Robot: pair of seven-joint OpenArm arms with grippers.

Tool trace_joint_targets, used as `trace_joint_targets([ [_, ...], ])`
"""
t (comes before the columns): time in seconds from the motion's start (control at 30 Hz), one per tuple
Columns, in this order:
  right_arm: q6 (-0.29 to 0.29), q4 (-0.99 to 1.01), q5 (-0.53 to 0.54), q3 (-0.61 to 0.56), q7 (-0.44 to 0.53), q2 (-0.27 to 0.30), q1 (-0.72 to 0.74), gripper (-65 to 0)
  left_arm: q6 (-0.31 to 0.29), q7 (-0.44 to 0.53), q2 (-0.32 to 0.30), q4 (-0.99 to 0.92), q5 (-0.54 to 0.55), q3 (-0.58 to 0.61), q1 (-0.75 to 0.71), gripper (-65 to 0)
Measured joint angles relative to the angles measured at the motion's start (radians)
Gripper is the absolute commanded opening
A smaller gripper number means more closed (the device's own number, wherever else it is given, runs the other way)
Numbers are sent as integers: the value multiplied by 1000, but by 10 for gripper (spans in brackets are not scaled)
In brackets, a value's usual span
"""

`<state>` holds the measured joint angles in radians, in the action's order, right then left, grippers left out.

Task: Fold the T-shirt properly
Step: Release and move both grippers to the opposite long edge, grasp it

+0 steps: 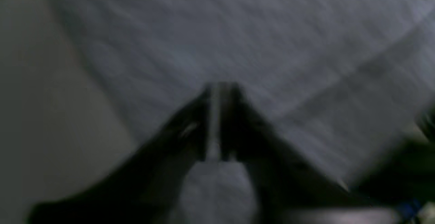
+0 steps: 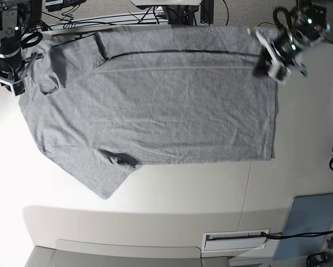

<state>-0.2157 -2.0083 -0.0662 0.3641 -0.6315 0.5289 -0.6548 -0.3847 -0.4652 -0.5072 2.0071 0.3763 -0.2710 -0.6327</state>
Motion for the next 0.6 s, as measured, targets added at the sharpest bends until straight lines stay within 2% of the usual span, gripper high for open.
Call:
trace_joint_targets([
  [0.07, -48, 0, 6, 0, 0, -1, 42, -494, 82, -8, 0, -7, -3, -1, 51, -297],
  [0.13, -74, 0, 64, 0, 23, 0, 88, -432, 109, -6, 2, -29, 17, -1, 108, -245],
  [0.2, -93, 0, 141, 0, 46, 0, 122, -422, 113, -7, 12, -89, 31, 0, 183, -244],
  [0.3, -91, 0, 212, 0, 44, -2, 170, -422, 122, -6, 49, -217, 23, -1, 307, -244],
  [0.4, -90, 0, 274, 0, 44, -2, 215, -422, 98, -17, 84, -360, 32, 1, 437, -244],
  [0.6, -88, 0, 289, -48, -23, -2, 258, -422, 99, -40, 112, -657, 45, 0, 710, -244],
])
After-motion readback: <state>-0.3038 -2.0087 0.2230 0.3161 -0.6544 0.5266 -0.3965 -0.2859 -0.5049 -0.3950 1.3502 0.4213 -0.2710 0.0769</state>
